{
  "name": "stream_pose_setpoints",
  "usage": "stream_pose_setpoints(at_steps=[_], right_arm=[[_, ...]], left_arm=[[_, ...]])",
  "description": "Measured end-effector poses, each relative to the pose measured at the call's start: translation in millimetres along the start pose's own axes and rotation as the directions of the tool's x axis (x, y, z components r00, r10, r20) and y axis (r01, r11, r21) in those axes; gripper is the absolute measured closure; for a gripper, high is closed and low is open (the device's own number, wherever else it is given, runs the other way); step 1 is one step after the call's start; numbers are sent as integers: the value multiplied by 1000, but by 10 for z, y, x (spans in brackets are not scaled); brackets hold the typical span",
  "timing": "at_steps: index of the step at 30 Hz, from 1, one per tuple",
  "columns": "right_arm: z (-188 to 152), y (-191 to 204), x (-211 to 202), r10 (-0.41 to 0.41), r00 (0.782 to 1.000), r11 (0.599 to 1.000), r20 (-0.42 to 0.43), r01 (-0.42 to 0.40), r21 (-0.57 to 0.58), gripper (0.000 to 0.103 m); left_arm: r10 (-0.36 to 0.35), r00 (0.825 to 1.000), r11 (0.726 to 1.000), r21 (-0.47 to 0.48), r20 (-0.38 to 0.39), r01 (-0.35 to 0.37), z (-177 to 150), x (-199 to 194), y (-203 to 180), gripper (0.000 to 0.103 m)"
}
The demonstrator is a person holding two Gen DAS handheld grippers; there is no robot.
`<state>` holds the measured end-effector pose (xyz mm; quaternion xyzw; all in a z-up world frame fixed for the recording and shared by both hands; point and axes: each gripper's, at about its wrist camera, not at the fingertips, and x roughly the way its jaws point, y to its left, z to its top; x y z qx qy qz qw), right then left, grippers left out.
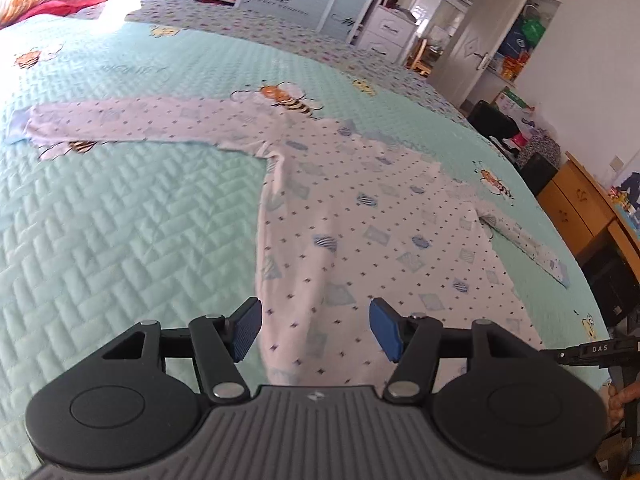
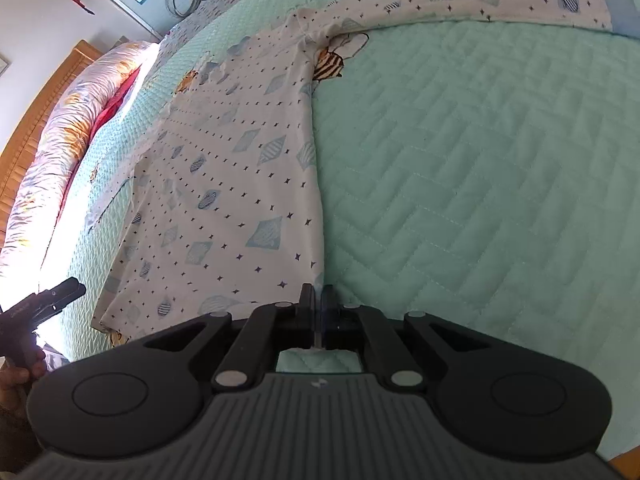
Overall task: Fold clothes
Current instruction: 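Open both grippers and lift them off the garment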
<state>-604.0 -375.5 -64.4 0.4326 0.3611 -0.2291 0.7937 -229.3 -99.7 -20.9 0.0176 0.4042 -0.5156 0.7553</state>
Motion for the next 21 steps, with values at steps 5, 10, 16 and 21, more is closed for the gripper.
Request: stream_pose_setpoints(at_steps=[5,10,16,21], right_arm=[[35,49,-4,-45,999,999,-23,45,8,101],[215,249,-277,-329,931,944,160,329,27,78],[632,1018,388,-126,950,961,284,188,-202,79],[760,1753,1234,-162,935,880,316,282,-382,78]], left_arm=[[-67,997,993,97,-50,71,-3,411,-231,35],[-110,989,991,64,-102,117,-219,586,-176,35],[-107,993,993,35,-44,109,-227,445,-60,35],[-82,996,996,-31,33,83,-267,241,178,35]])
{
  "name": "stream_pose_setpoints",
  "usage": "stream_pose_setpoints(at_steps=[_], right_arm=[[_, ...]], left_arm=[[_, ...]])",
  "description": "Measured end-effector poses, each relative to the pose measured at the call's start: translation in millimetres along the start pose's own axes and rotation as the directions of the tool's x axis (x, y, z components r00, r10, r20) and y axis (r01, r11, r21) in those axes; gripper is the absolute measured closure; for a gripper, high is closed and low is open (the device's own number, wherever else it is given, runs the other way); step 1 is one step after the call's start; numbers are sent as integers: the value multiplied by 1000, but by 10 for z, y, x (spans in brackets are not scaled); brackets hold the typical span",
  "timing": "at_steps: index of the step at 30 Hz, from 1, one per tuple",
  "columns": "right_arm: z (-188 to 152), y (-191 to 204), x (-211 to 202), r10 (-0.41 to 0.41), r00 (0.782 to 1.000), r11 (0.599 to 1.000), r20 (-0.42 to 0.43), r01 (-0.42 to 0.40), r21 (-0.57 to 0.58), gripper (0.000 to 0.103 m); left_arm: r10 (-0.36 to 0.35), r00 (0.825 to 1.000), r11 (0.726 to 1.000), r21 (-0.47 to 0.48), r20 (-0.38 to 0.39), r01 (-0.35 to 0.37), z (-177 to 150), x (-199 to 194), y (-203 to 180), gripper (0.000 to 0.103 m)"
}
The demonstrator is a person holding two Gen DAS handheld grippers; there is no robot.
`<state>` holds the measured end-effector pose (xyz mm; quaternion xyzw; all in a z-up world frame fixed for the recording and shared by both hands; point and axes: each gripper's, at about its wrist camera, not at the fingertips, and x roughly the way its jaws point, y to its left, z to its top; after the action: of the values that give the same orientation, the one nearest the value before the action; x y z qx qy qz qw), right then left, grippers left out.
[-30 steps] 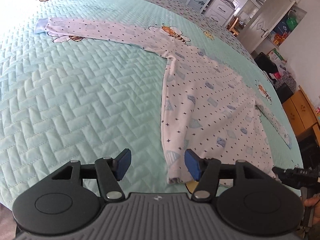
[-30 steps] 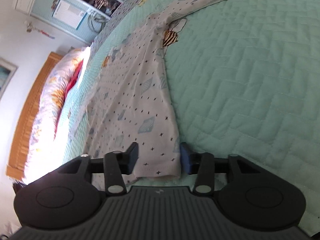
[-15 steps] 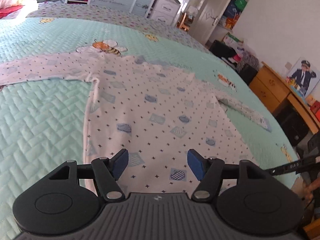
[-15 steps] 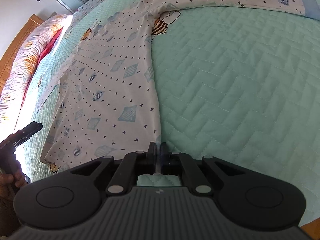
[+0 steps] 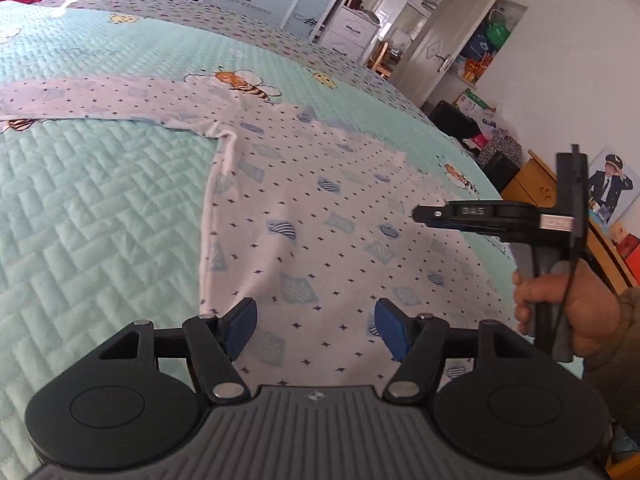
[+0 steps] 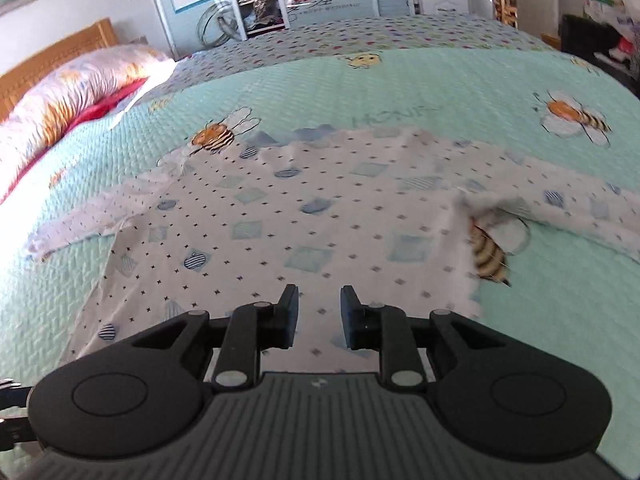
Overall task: Fold clothes
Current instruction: 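Open both grippers and lift them off the garment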
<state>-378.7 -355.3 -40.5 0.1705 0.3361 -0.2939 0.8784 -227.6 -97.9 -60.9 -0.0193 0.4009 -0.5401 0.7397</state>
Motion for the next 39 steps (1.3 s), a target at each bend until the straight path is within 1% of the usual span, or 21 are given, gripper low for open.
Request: stream_pose_setpoints(at_steps=[1,3,6,7,8,9,12,13,14,16,18,20,22,24,27,29,31,33,35,36,39], right_arm=[[21,232,108,-4,1000,996,-4,4,-86,78],[13,571,234,8,999,983,-34,-15,-185,78],[-87,1118,202,135,987,943,-83,-154,-294,78],[-117,1258,152,191,975,926,-112,-217,-310,78],[-142,1366,118,268,952,902,-146,-302,-309,78],[-151,1438,80,317,935,883,-158,-352,-310,79],[-43,1366,74,197,979,935,-51,-203,-290,78],[-1,1289,140,127,991,956,-43,-134,-262,77],[42,1206,216,52,998,971,-42,-61,-232,77],[29,1195,354,5,997,972,-79,-23,-234,75],[-36,1439,283,118,988,947,-99,-142,-289,75],[-102,1712,114,291,949,894,-125,-316,-318,77],[-99,1767,39,299,950,890,-87,-311,-333,76],[-35,1578,61,190,982,936,6,-180,-304,75],[-2,1238,182,0,1000,980,-1,-1,-199,71],[-118,1313,227,63,996,974,-59,-74,-212,71],[-153,1327,170,156,987,968,-50,-163,-191,71],[-181,1336,107,249,968,953,-33,-250,-168,73],[-210,1345,44,339,941,930,-14,-337,-147,73],[-179,1234,36,276,961,954,14,-272,-126,71],[-216,1115,113,266,964,959,-31,-267,-96,69]], left_arm=[[9,1000,1000,-29,30,-8,-8,-59,72,35],[31,995,995,-97,99,-22,-20,-185,230,35],[93,977,974,-223,194,-48,-9,-373,494,35],[110,972,965,-257,210,-54,3,-418,576,35],[121,969,959,-276,214,-59,7,-449,636,35],[131,968,955,-290,216,-65,8,-476,689,35],[140,965,955,-287,221,-73,-6,-525,714,35],[136,965,959,-274,224,-71,-9,-535,700,35],[133,965,964,-255,228,-73,-15,-544,680,35],[130,965,971,-225,227,-78,-19,-541,639,35],[129,966,975,-205,225,-82,-28,-539,612,35],[131,966,976,-198,223,-87,-47,-545,607,35],[141,965,975,-198,221,-97,-49,-533,634,35],[148,965,975,-193,218,-106,-25,-536,631,35],[158,964,976,-182,214,-119,64,-529,606,35],[168,960,977,-169,222,-132,186,-512,596,35],[182,954,977,-153,239,-148,340,-507,594,35],[179,953,980,-132,244,-151,517,-500,596,35],[161,959,985,-100,233,-141,693,-457,567,35],[149,964,988,-79,221,-134,785,-412,534,35],[68,987,998,-14,146,-66,1007,-113,347,35]])
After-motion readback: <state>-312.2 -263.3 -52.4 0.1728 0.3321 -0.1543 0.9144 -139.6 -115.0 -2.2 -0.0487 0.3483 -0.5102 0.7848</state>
